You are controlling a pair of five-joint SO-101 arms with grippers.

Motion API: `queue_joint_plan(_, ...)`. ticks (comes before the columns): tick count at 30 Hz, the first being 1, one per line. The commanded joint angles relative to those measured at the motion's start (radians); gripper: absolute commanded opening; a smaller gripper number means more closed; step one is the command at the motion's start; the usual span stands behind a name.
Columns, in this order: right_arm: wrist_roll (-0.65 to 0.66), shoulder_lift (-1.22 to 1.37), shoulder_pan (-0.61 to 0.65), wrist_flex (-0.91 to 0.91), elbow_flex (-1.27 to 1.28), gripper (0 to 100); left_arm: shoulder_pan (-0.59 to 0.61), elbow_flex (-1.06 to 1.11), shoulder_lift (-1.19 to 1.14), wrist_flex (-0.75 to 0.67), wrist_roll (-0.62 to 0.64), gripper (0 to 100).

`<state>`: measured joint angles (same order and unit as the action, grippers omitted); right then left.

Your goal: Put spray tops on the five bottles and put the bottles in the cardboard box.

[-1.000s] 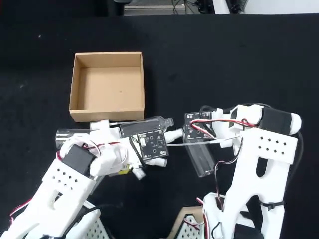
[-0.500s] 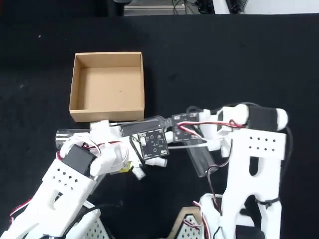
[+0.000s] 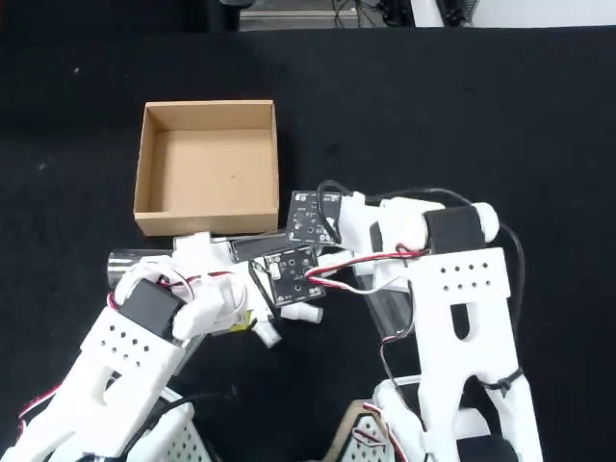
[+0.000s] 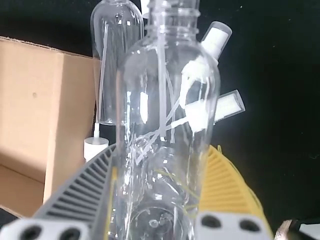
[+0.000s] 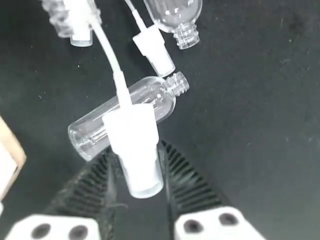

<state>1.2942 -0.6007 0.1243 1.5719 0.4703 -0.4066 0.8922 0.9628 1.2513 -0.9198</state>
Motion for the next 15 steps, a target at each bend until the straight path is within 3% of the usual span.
queue_joint_plan(1, -0.017, 0.004, 0.011, -0.038, -0.005, 1.1, -0.013, -0.03, 0.008, -0.014, 0.003, 3)
queue_joint_plan(9, -0.141, 0.004, 0.066, -0.038, -0.004, 1.1, -0.176, -0.028, 0.008, -0.015, 0.002, 3)
queue_joint_plan(15, -0.264, 0.002, 0.15, -0.034, 0.013, 1.1, -0.168, 0.008, 0.008, -0.106, 0.002, 3)
